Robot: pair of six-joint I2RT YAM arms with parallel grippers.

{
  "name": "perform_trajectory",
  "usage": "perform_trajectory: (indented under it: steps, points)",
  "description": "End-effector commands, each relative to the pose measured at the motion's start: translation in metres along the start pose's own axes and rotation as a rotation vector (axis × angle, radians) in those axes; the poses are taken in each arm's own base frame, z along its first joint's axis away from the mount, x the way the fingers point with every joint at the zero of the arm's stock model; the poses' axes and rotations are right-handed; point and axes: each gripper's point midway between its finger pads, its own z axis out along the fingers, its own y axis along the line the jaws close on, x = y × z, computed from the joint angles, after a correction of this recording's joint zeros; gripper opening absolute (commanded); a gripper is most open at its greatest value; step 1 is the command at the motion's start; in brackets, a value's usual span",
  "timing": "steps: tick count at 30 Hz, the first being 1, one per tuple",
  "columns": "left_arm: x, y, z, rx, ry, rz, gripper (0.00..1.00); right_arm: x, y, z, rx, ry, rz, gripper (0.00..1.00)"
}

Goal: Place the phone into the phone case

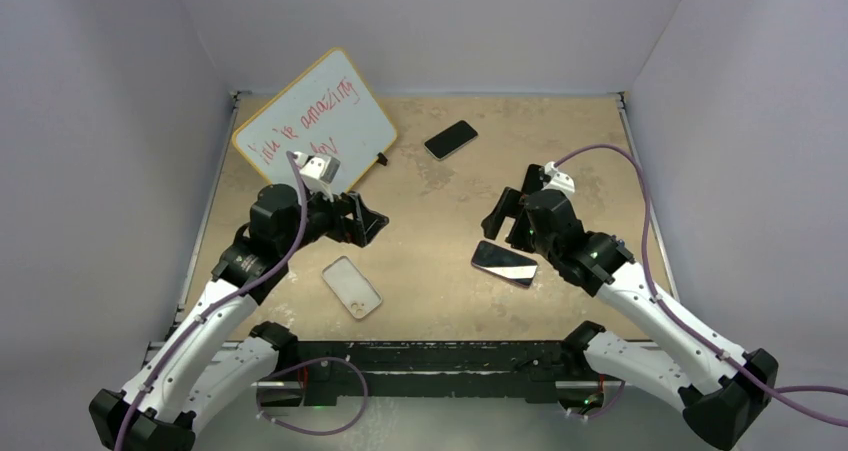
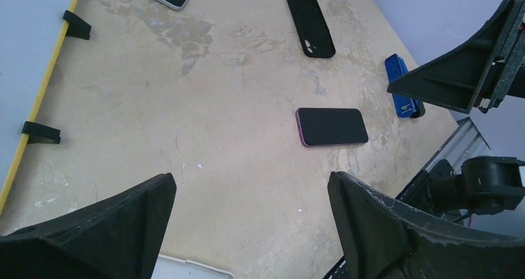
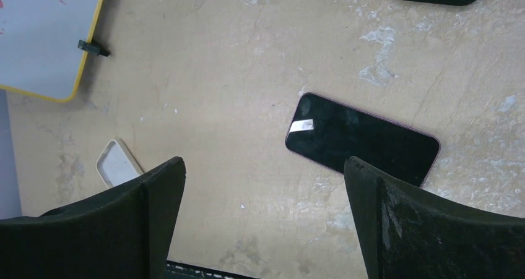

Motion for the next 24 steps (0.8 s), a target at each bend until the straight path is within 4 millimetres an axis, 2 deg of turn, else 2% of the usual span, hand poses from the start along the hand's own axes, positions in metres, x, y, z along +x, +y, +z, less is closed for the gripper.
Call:
perform_trajectory:
  steps: [1,6,11,16,19,24]
  points:
    - [-0.008,0.004,-0.005,-0.03,-0.026,0.049,0.99,-0.015,-0.003,-0.003,0.046,-0.057,0.047,0.99]
    - [-0.016,0.013,-0.01,-0.088,-0.045,0.094,0.99,-0.014,-0.008,0.005,0.072,-0.079,0.091,0.99]
    - [-0.014,0.022,-0.015,-0.137,-0.05,0.114,0.99,-0.018,-0.007,0.015,0.111,-0.094,0.131,0.99]
    - [-0.01,0.032,-0.018,-0.189,-0.046,0.106,0.98,-0.026,-0.021,0.024,0.262,-0.127,0.208,0.99]
    - [-0.005,0.035,-0.019,-0.201,-0.029,0.105,0.97,-0.03,-0.036,0.031,0.392,-0.158,0.253,0.95]
    - [-0.002,0.04,-0.021,-0.228,-0.012,0.118,0.96,-0.03,-0.05,0.06,0.498,-0.143,0.312,0.84]
